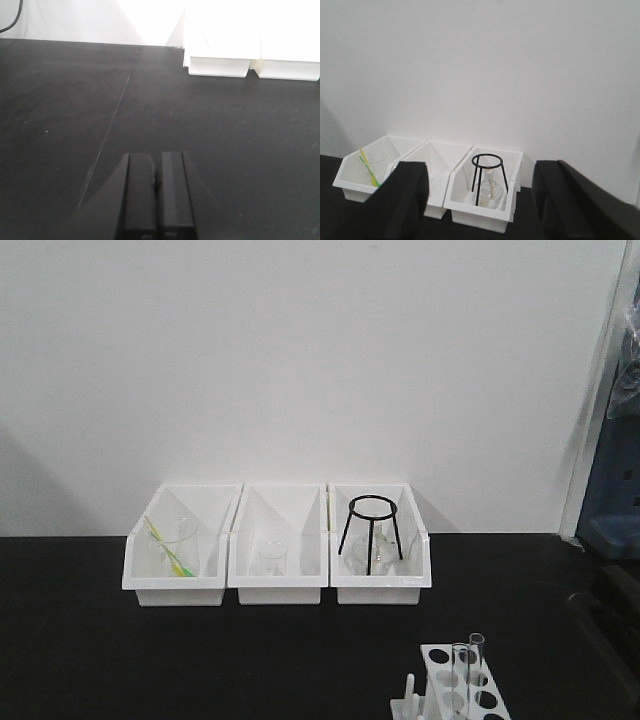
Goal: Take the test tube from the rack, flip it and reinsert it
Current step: 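Open the right gripper and withdraw it from the rack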
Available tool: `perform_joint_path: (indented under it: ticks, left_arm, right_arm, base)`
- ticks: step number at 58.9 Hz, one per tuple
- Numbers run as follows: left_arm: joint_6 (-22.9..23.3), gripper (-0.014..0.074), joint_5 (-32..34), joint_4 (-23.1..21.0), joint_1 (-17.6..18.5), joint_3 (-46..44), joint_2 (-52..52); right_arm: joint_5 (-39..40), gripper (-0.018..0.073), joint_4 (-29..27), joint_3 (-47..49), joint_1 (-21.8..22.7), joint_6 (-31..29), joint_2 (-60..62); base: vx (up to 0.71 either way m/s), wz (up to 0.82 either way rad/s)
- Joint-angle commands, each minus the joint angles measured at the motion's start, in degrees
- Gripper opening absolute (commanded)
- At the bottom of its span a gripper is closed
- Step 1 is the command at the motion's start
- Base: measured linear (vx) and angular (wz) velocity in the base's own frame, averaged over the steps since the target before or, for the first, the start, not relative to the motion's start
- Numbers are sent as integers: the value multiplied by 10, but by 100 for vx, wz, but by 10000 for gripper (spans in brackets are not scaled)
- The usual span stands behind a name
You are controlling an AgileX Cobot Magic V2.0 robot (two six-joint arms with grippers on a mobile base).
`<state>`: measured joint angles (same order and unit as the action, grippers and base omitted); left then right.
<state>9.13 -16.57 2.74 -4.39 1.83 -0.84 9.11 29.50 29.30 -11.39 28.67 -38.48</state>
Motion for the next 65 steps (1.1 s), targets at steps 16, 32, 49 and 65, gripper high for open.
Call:
perform_joint_path:
  ticks: [16,32,49,65]
  left_arm:
    - [0,-6,50,-2,4,0,-7]
    - [0,-6,50,-2,4,0,-7]
    - [0,-6,50,-2,4,0,-7]
    - [0,-6,50,-2,4,0,-7]
  right_arm:
    - [29,509,-3,18,0,-13,8]
    - [9,393,-175,-27,17,-201,78]
    - [3,75,-343,-189,75,-404,279]
    - [-85,-13,-278,-312,75,-271,399]
  base:
    - [0,0]
    - [0,0]
    - [0,0]
    - [0,0]
